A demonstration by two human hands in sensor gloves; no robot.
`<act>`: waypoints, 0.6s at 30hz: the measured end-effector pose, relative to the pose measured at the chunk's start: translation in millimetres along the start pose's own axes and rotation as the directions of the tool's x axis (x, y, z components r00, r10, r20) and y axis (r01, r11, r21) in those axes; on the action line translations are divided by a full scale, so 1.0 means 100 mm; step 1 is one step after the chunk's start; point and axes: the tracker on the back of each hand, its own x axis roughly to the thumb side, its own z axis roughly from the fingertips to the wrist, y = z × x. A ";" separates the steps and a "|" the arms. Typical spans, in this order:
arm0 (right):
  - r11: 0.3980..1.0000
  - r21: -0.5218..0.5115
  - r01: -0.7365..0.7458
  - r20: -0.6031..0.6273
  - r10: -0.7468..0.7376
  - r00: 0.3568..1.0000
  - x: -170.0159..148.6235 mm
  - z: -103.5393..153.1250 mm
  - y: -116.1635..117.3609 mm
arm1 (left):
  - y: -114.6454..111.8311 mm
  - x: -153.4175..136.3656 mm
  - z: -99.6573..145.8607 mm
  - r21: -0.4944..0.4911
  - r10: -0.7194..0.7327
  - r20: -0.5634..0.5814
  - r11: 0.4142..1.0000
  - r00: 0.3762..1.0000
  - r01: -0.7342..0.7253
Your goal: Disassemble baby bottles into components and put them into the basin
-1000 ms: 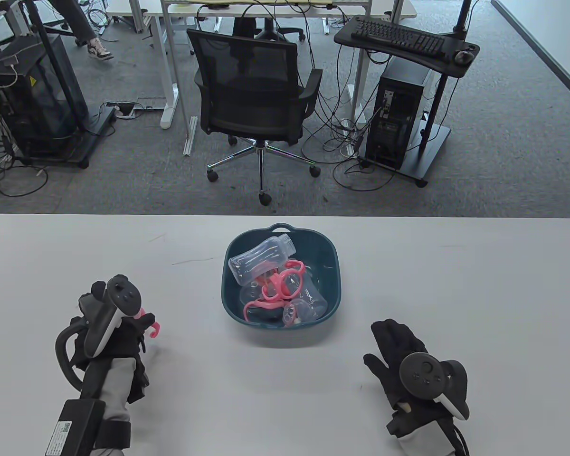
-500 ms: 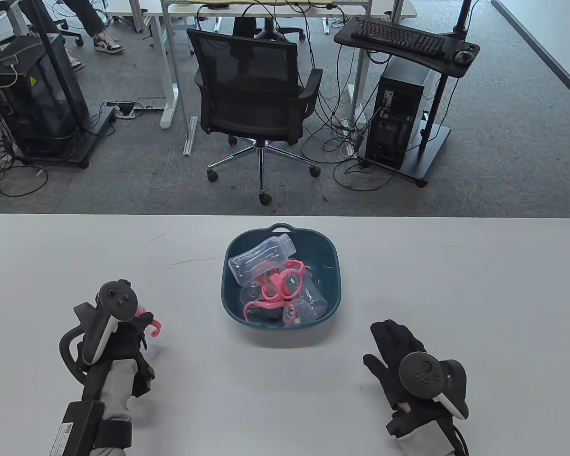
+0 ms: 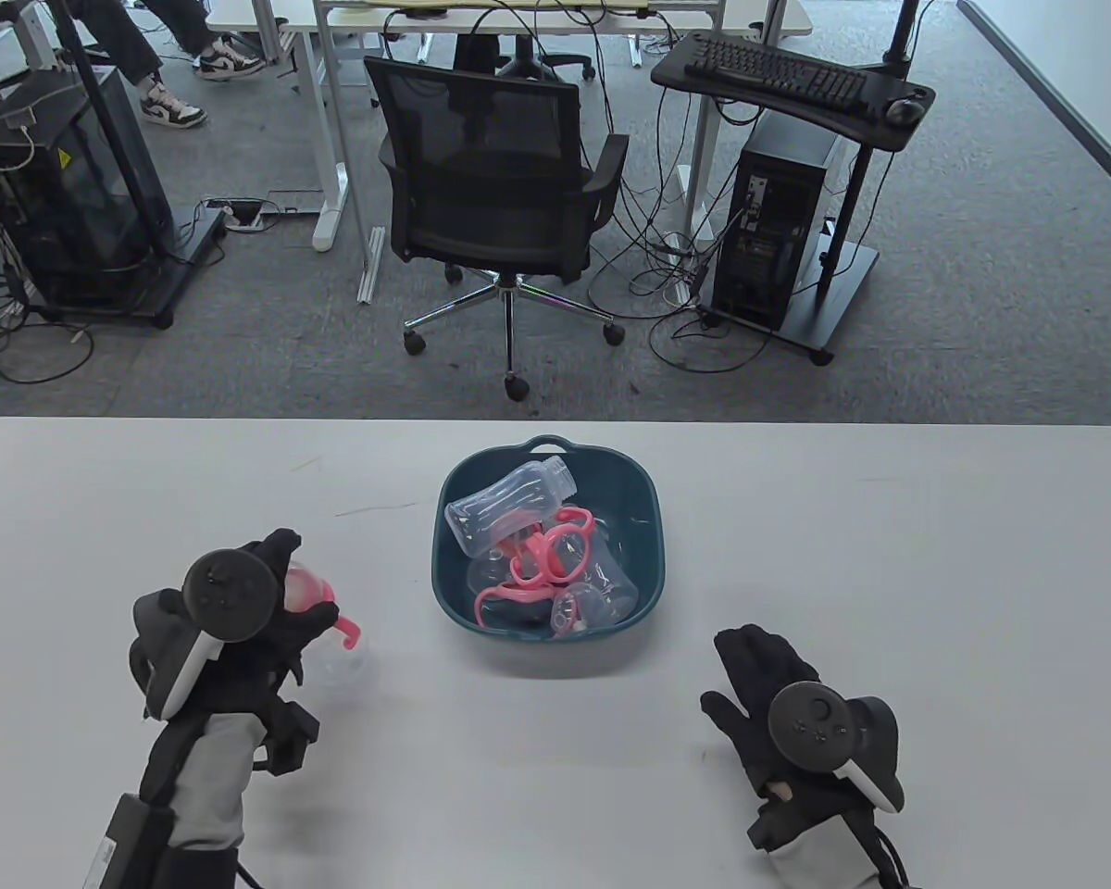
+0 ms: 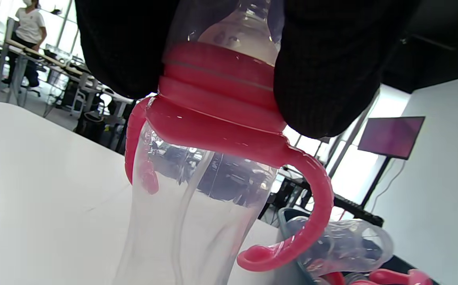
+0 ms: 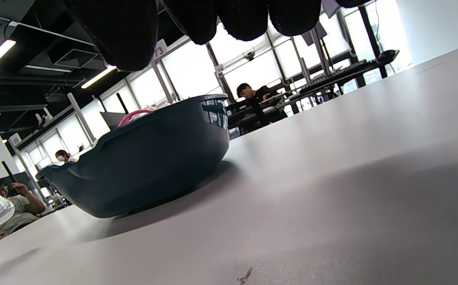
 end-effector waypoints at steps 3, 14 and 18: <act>1.000 -0.001 0.006 0.009 -0.006 1.000 0.03 0.01 0.00 | 0.08 0.27 0.07 0.021 -0.003 0.092 1.000 0.996 0.001; 0.995 -0.038 0.089 0.068 -0.086 0.994 0.12 0.04 -0.04 | -0.02 1.18 0.30 0.026 -0.025 0.344 1.000 0.939 0.017; 0.989 -0.038 0.143 0.103 -0.138 0.985 0.18 0.06 -0.03 | -0.14 1.46 0.35 -0.003 0.029 0.406 1.000 0.913 -0.030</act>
